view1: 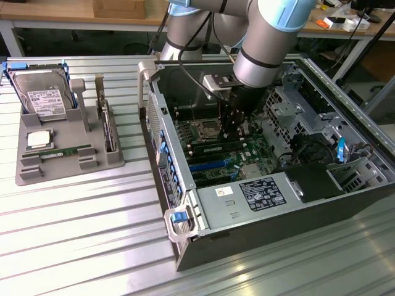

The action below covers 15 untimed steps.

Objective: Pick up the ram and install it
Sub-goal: 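Insert the ram into the slot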

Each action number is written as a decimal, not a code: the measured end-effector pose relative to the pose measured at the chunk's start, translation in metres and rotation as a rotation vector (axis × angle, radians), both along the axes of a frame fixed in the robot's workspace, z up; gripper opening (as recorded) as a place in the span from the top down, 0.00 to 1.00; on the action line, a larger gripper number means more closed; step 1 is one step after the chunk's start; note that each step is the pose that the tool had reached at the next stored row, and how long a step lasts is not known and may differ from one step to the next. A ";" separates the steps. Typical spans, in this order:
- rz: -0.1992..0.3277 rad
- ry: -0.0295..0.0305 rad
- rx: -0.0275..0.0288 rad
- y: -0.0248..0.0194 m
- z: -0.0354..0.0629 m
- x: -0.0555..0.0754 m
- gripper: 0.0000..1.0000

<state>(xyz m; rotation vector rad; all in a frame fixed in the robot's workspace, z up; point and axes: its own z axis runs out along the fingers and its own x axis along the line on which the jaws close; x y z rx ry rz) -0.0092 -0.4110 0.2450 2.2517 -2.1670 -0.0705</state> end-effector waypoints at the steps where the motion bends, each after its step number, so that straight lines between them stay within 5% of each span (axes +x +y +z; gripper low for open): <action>1: 0.000 0.0049 -0.0001 -0.0001 0.0000 0.008 0.90; 2: 0.000 0.0156 -0.0001 -0.0004 0.0000 0.023 0.90; 5: 0.000 0.0344 -0.0001 -0.0010 -0.0001 0.058 0.90; 12: 0.000 0.0365 -0.0001 -0.0010 0.0087 0.077 0.90; 15: 0.000 0.0410 -0.0002 -0.0010 0.0142 0.094 0.90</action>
